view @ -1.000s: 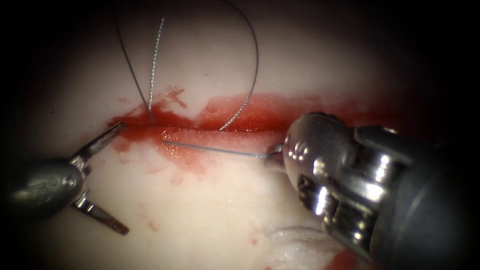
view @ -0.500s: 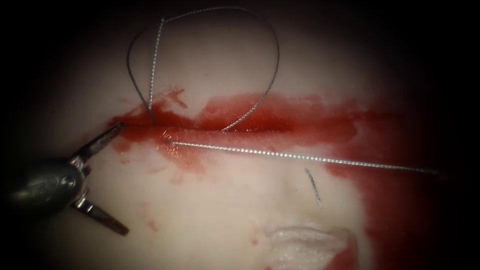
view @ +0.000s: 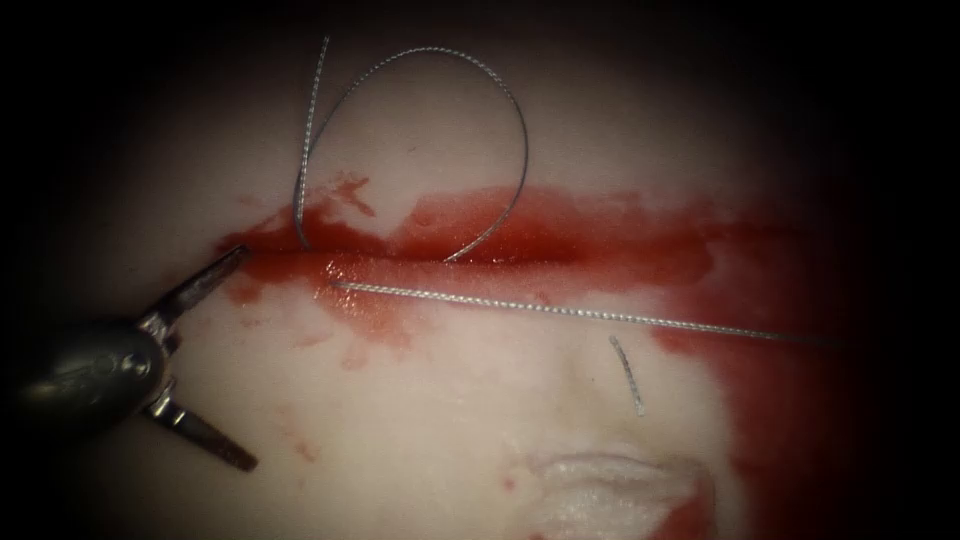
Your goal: Wound Closure
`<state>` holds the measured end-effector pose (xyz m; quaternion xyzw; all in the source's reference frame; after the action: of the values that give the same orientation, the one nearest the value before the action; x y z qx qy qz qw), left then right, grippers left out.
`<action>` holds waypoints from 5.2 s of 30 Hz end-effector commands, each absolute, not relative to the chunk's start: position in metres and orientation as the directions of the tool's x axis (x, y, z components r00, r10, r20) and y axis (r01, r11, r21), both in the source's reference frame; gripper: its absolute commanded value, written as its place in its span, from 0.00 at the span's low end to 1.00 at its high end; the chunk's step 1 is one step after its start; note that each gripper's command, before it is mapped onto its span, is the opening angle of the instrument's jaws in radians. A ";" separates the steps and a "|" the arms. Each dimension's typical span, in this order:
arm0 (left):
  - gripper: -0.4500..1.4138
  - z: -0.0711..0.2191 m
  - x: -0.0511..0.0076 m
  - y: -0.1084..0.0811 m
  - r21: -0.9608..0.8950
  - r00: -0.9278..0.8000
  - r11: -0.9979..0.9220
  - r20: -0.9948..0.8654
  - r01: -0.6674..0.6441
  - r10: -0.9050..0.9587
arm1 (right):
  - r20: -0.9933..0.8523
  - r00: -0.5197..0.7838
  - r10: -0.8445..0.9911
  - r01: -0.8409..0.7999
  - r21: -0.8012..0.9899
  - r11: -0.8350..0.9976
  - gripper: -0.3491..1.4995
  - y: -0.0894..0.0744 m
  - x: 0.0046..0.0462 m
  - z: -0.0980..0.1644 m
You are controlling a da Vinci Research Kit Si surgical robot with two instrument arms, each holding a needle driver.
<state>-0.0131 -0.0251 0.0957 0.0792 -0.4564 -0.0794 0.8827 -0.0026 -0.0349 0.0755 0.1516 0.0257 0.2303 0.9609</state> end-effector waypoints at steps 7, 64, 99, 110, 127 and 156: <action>0.80 0.095 -0.0136 -0.024 0.207 0.568 0.976 0.796 0.069 -0.209 | 0.064 0.874 0.482 -0.479 0.281 0.832 0.00 -0.035 -0.0070 0.075; 0.80 0.095 -0.0137 -0.024 0.205 0.574 0.976 0.792 0.073 -0.210 | -0.345 0.929 0.132 -0.051 0.234 0.971 0.65 -0.033 0.0389 0.072; 0.80 0.095 -0.0139 -0.024 0.206 0.579 0.976 0.788 0.073 -0.210 | -0.241 0.970 -0.009 0.051 0.170 0.984 0.00 -0.030 0.0406 0.070; 0.80 0.095 -0.0140 -0.024 0.205 0.579 0.976 0.788 0.074 -0.209 | -0.190 0.976 0.105 -0.074 0.163 0.984 0.00 -0.030 0.0270 0.069; 0.80 0.095 -0.0140 -0.024 0.205 0.580 0.976 0.788 0.074 -0.209 | -0.122 0.970 0.210 -0.195 0.121 0.973 0.00 -0.029 0.0103 0.068; 0.80 0.095 -0.0141 -0.024 0.205 0.580 0.976 0.787 0.075 -0.209 | -0.086 0.963 0.255 -0.245 0.114 0.963 0.00 -0.029 0.0050 0.067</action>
<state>-0.0135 -0.0255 0.0957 0.0775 -0.4498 -0.0804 0.8861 0.0043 -0.0304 0.0664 0.0534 0.0481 0.1252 0.9895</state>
